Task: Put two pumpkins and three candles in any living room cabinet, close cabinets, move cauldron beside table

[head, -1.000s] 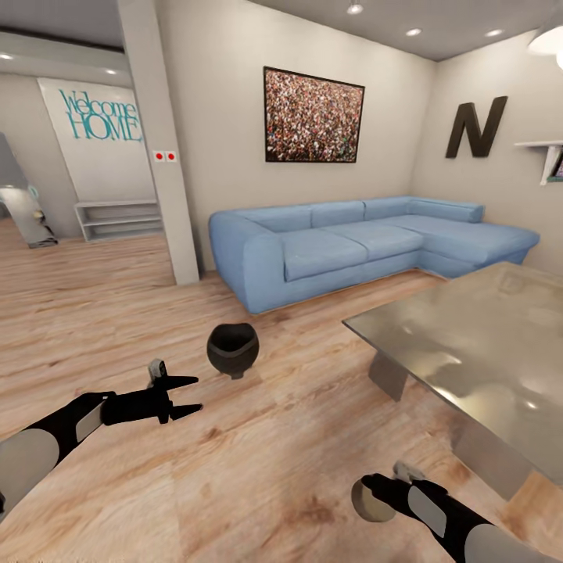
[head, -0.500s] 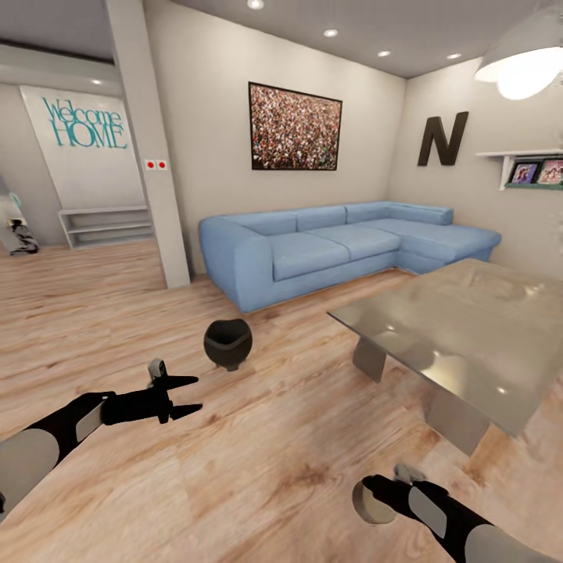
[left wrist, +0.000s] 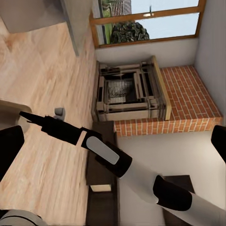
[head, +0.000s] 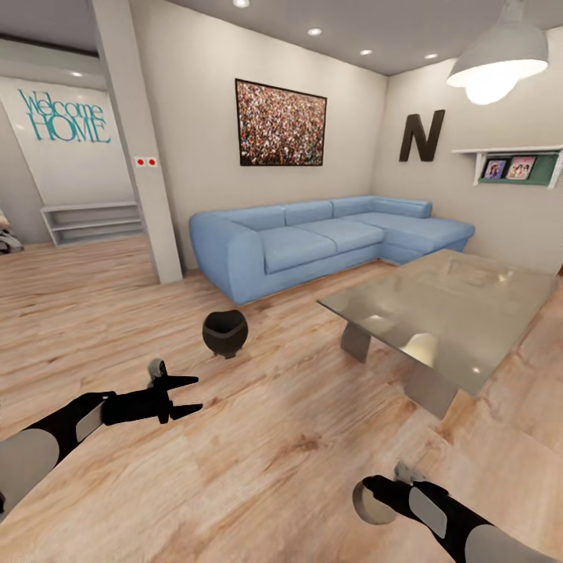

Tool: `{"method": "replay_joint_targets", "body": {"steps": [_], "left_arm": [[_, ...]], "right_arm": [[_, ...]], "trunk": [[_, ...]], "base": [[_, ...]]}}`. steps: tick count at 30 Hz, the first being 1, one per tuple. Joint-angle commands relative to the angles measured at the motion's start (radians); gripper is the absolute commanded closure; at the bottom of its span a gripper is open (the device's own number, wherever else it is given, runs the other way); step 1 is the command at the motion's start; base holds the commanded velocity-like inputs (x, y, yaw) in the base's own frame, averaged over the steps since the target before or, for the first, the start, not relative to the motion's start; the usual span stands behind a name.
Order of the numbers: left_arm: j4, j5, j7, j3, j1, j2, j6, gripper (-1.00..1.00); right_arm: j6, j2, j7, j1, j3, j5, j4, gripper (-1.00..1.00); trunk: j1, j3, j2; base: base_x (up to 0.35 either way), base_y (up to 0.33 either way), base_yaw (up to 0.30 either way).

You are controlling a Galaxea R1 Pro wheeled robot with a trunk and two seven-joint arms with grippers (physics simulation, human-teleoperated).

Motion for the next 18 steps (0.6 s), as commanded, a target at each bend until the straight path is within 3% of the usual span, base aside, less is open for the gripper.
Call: {"method": "replay_joint_targets", "body": {"steps": [1, 6, 18], "left_arm": [[0.000, 0.003, -0.006, -0.006, -0.001, 0.001, 0.011, -1.00], [0.000, 0.002, -0.006, -0.006, -0.001, 0.001, 0.011, -1.00], [-0.001, 0.002, -0.006, -0.006, -0.001, 0.001, 0.011, -1.00]], "right_arm": [[0.003, -0.001, 0.000, -0.001, 0.003, -0.003, -0.001, 1.00], [0.002, -0.001, 0.000, -0.001, 0.003, -0.001, -0.006, 1.00], [0.002, -0.001, 0.033, -0.001, 0.003, -0.001, -0.009, 1.00]], "trunk": [[-0.005, 0.001, 0.007], [-0.024, 0.010, 0.042], [-0.070, 0.047, 0.126]], "base": [[-0.339, 0.092, -0.113], [-0.234, 0.031, -0.169], [-0.014, 0.001, -0.270]]}}
